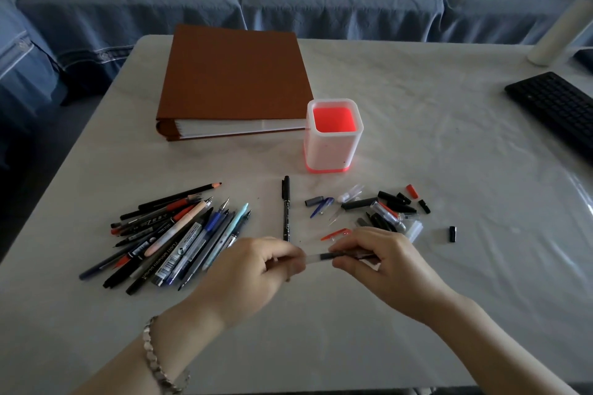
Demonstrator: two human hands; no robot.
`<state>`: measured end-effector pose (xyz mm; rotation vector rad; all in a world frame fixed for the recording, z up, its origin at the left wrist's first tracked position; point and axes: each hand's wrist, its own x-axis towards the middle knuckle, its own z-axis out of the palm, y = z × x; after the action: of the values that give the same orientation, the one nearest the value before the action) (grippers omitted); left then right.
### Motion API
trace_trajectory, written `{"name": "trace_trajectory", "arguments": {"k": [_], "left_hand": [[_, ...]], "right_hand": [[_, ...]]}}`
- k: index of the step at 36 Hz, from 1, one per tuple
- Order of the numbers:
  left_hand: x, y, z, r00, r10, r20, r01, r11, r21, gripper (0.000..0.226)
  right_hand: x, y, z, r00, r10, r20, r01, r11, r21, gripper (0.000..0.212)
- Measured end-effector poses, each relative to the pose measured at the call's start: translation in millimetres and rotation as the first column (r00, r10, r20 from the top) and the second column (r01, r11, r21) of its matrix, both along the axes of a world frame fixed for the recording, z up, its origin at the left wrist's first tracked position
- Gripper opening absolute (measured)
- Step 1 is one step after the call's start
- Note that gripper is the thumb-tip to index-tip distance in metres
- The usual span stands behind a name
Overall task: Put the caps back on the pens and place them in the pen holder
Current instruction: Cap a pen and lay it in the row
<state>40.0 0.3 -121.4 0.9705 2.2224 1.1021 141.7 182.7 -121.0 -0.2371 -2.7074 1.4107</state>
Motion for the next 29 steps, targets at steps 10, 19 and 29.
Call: {"name": "trace_trajectory", "arguments": {"k": [10,19,29], "left_hand": [[-4,-6,-9,0.974,0.049,-0.219,-0.084,0.985,-0.152,0.024],[-23,-22,-1,0.958,0.28,-0.06,-0.286,0.949,-0.129,0.018],[-5,-4,-10,0.963,0.268,-0.014,-0.268,0.96,-0.077,0.02]], "right_hand": [[-7,29,-23,0.998,0.051,-0.025,-0.045,0.979,0.199,0.022],[9,82,-26,0.965,-0.219,0.147,0.131,0.883,0.451,0.009],[7,53,-48,0.88,-0.476,0.013,0.419,0.788,0.45,0.039]]}}
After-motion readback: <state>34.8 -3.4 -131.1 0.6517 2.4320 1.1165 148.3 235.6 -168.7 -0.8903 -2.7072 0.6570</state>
